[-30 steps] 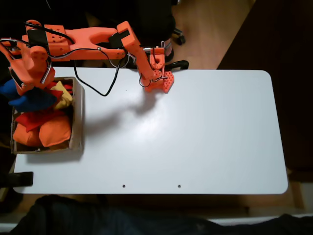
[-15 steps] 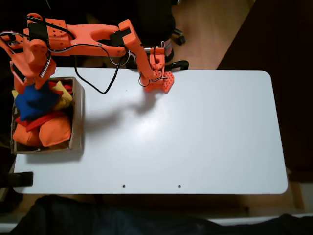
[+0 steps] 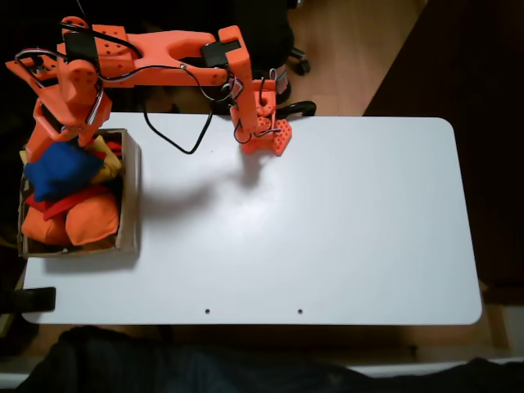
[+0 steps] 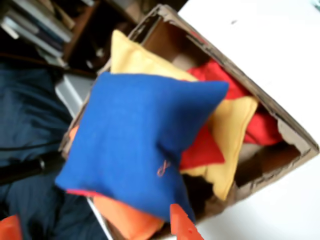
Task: Grasp a bag and put it in the box.
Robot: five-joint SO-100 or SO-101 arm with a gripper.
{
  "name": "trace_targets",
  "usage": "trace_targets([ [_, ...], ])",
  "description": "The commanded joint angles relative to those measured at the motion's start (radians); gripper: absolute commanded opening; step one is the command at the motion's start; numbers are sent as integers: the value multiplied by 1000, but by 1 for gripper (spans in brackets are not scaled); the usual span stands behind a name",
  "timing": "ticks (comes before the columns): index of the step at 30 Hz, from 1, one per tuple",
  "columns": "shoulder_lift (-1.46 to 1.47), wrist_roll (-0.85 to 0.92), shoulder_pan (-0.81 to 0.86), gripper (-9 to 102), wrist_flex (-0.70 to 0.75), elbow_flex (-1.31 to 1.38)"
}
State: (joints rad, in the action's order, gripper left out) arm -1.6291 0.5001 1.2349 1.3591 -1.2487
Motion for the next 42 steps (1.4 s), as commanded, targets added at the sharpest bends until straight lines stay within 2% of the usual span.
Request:
trace_targets([
  [1,-100,-2,-18,62,-21,-49],
  [7,-207,-58,-51,81,-17,-123],
  [12,-299,-104,-92,89,-15,-176],
  [19,-445,-186,-173,95,-15,-247],
  [25,-572,-239,-279,95,-11,-311],
  [35,-810,-307,-488,94,-104,-549],
  [42,-928,-376,-618,77,-170,-640],
])
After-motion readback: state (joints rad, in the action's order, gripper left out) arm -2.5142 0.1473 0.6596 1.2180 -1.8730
